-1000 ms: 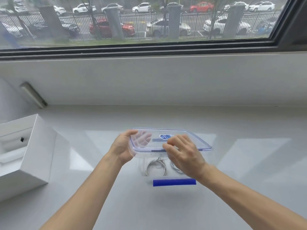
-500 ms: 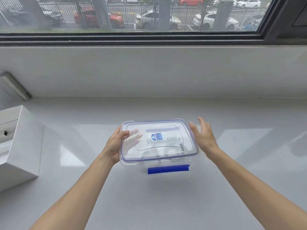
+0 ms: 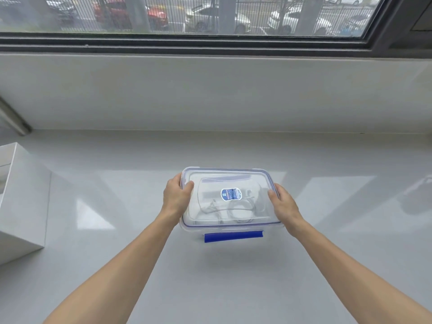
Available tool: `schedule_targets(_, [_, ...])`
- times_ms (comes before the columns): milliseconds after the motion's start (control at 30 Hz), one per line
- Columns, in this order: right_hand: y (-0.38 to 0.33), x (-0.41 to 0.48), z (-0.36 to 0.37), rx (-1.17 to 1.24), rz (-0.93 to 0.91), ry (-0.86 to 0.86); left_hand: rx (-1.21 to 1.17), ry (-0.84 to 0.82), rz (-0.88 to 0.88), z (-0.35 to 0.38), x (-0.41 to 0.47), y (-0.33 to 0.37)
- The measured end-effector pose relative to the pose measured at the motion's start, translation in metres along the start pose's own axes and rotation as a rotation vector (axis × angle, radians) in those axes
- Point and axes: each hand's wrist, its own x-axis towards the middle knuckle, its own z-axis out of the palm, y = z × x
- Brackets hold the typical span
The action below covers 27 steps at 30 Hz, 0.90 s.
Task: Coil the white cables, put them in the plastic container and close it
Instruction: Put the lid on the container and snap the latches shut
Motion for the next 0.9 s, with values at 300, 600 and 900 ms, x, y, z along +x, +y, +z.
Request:
schedule_targets(300, [0.003, 0.010, 0.006, -0.133, 0.021, 0.026, 0.011, -0.128, -0.111, 0.008, 0.003, -0.013])
schedule_targets(600, [0.006, 0.023, 0.012, -0.157, 0.057, 0.034, 0.100, -0.098, -0.187, 0.017, 0.014, -0.019])
schedule_targets(900, [0.009, 0.025, 0.021, -0.353, 0.055, 0.070, 0.255, -0.097, -0.080, 0.021, 0.013, -0.026])
